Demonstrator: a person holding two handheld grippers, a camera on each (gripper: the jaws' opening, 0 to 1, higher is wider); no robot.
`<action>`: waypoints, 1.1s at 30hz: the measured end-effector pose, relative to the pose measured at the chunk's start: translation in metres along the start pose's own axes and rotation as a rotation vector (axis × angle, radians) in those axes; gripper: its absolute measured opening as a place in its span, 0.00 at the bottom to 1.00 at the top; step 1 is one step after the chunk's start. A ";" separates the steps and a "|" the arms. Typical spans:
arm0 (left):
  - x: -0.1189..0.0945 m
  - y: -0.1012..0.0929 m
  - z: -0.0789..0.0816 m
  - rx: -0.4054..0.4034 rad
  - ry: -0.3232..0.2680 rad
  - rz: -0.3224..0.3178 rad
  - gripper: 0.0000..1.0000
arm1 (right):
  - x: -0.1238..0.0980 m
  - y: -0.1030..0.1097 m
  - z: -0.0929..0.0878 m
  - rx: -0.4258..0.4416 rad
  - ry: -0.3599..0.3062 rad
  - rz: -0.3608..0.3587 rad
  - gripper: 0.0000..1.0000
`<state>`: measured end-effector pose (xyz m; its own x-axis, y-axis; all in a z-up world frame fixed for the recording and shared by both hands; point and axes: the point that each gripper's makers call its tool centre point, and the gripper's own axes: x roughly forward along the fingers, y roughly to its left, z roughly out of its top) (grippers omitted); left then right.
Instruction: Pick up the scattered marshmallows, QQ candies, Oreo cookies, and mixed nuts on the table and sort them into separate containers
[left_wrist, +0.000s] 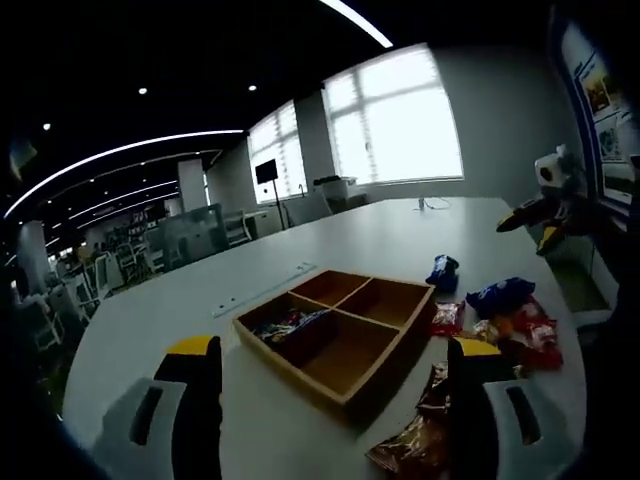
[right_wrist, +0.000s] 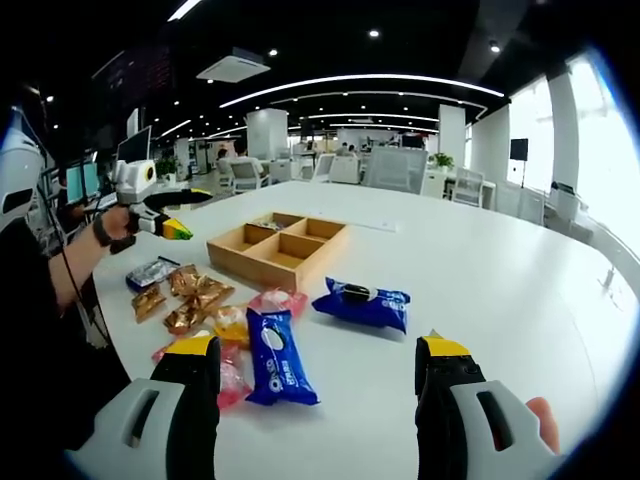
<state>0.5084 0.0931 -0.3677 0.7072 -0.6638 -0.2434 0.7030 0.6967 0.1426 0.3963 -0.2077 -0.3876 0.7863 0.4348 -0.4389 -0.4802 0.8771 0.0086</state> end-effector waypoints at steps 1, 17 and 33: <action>-0.004 0.000 -0.001 -0.004 -0.001 0.005 0.97 | 0.000 0.000 0.000 0.000 0.000 0.000 0.75; -0.034 -0.022 -0.004 0.011 0.025 0.002 0.97 | 0.004 -0.001 -0.001 0.002 0.003 0.008 0.75; -0.064 -0.032 -0.016 0.003 0.061 0.029 0.97 | 0.009 0.000 -0.002 0.001 0.009 0.015 0.75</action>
<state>0.4388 0.1178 -0.3724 0.7212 -0.6257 -0.2973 0.6829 0.7144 0.1528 0.4025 -0.2042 -0.3928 0.7752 0.4465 -0.4469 -0.4918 0.8706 0.0168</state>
